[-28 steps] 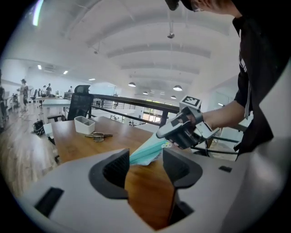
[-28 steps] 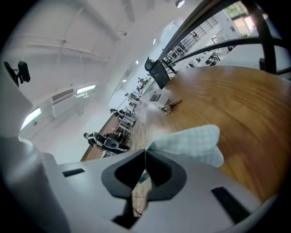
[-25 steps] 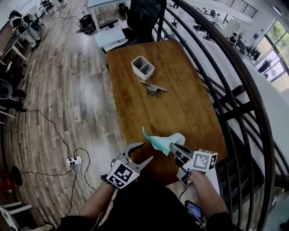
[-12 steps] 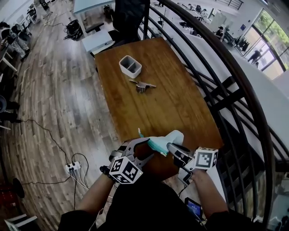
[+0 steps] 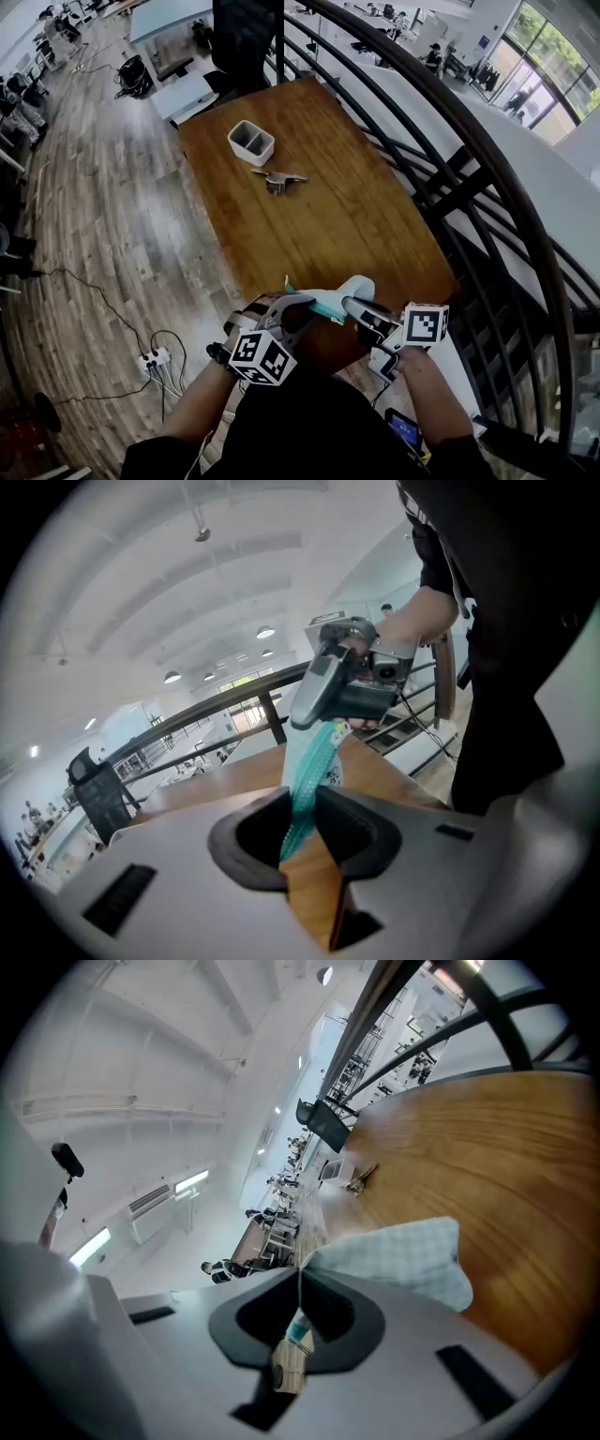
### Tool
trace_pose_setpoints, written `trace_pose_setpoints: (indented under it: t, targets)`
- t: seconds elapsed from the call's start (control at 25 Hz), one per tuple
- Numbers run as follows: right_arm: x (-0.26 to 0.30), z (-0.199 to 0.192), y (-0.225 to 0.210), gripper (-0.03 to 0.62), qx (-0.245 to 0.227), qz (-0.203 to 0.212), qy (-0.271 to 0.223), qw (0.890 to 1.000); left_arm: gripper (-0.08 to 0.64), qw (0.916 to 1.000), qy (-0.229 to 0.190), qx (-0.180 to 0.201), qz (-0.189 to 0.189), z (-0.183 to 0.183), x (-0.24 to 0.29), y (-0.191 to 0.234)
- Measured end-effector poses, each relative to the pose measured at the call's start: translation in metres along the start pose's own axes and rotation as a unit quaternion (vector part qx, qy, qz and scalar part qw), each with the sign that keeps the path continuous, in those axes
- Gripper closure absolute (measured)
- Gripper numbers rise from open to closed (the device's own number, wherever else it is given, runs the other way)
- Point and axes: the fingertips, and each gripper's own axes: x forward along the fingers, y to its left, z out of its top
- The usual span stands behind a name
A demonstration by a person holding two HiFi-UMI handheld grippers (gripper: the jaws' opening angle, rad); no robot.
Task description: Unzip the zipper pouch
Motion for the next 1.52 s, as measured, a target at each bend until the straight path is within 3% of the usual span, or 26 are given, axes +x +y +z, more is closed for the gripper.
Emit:
trace_pose_setpoints:
  t: [0.08, 0.24, 0.36, 0.44, 0.52, 0.6, 0.68, 0.76, 0.88, 1.0, 1.24, 1.32, 1.52]
  targets:
    - [-0.005, 0.001, -0.007, 0.584, -0.011, -0.015, -0.004, 1.0, 0.49, 0.9999, -0.004, -0.005, -0.011, 0.004, -0.001, -0.002]
    - [-0.011, 0.001, -0.019, 0.521, -0.042, -0.024, -0.01, 0.999, 0.522, 0.9971, -0.019, -0.065, -0.034, 0.005, -0.003, 0.001]
    - [-0.017, -0.002, -0.022, 0.473, -0.067, -0.022, -0.012, 0.997, 0.528, 0.9964, -0.012, -0.069, -0.049, 0.003, -0.006, 0.004]
    - [-0.022, -0.002, -0.024, 0.45, -0.105, -0.032, -0.01, 0.994, 0.529, 0.9962, -0.006, -0.064, -0.059, 0.001, -0.007, 0.004]
    - [-0.026, -0.003, -0.025, 0.436, -0.181, -0.049, -0.003, 0.982, 0.529, 0.9951, -0.007, -0.069, -0.07, 0.001, -0.009, 0.006]
    - [-0.026, -0.007, -0.023, 0.383, -0.298, -0.074, 0.016, 0.952, 0.529, 0.9938, -0.008, -0.08, -0.078, 0.001, -0.011, 0.007]
    - [-0.022, -0.014, -0.019, 0.368, -0.416, -0.096, 0.041, 0.903, 0.529, 0.9929, -0.009, -0.086, -0.082, 0.003, -0.013, 0.009]
    - [-0.014, -0.021, -0.013, 0.365, -0.495, -0.1, 0.056, 0.861, 0.529, 0.9922, -0.006, -0.088, -0.088, 0.003, -0.014, 0.009]
    - [-0.004, -0.027, -0.006, 0.37, -0.558, -0.092, 0.066, 0.822, 0.529, 0.9915, 0.001, -0.084, -0.099, 0.003, -0.014, 0.007]
    - [0.001, -0.029, -0.004, 0.38, -0.596, -0.089, 0.076, 0.795, 0.529, 0.9905, 0.004, -0.086, -0.107, 0.003, -0.015, 0.007]
    - [0.011, -0.032, -0.001, 0.426, -0.624, -0.083, 0.085, 0.773, 0.529, 0.9855, -0.008, -0.119, -0.121, 0.005, -0.019, 0.009]
    - [0.013, -0.031, 0.002, 0.489, -0.623, -0.081, 0.078, 0.774, 0.529, 0.9848, -0.005, -0.123, -0.123, 0.003, -0.019, 0.009]
    - [0.016, -0.034, 0.01, 0.534, -0.611, -0.06, 0.081, 0.785, 0.528, 0.984, -0.011, -0.134, -0.117, 0.001, -0.019, 0.014]
